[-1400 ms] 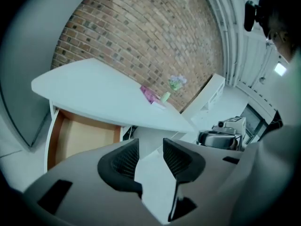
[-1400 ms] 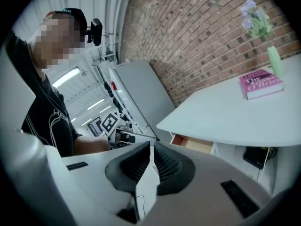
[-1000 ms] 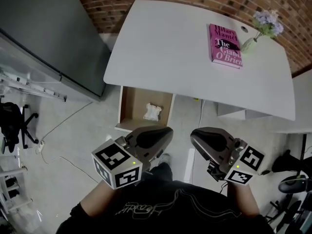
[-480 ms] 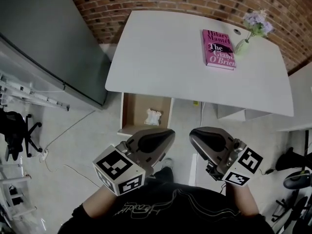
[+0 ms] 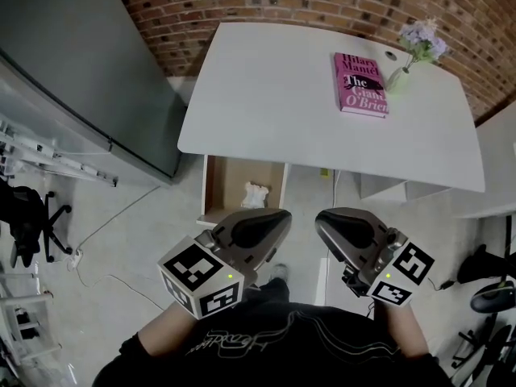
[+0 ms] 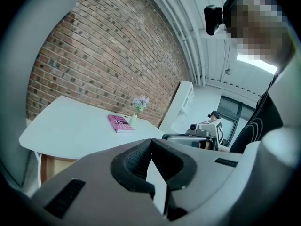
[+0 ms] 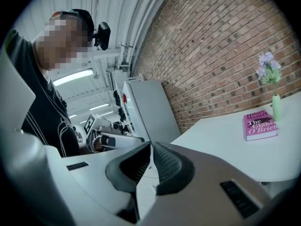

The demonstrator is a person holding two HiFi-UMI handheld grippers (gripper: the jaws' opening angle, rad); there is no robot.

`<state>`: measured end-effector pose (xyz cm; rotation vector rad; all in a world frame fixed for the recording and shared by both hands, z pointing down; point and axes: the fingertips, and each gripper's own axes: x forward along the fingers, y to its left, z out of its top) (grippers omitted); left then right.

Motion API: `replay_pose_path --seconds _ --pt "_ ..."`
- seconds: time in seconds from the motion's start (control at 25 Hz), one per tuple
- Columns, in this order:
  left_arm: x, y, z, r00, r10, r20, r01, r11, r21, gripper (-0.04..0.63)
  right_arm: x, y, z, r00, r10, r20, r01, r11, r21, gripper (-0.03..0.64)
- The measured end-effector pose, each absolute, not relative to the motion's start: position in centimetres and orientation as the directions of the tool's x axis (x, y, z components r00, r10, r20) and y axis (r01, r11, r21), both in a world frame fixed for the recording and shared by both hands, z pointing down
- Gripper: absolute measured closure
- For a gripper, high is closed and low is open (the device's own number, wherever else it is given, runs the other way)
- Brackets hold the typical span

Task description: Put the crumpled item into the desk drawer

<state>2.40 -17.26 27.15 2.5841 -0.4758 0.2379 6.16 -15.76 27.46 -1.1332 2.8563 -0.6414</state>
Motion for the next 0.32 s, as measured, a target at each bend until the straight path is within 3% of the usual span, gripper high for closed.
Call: replay_pose_path --seconds 0.32 --pt "3.6 -17.7 27.1 0.934 -0.266 0.239 -0.348 -0.833 0.430 0.574 7.1 -16.0 27.5 -0.723 -0.675 0.146 -0.673 0.640 -0.371 0.565"
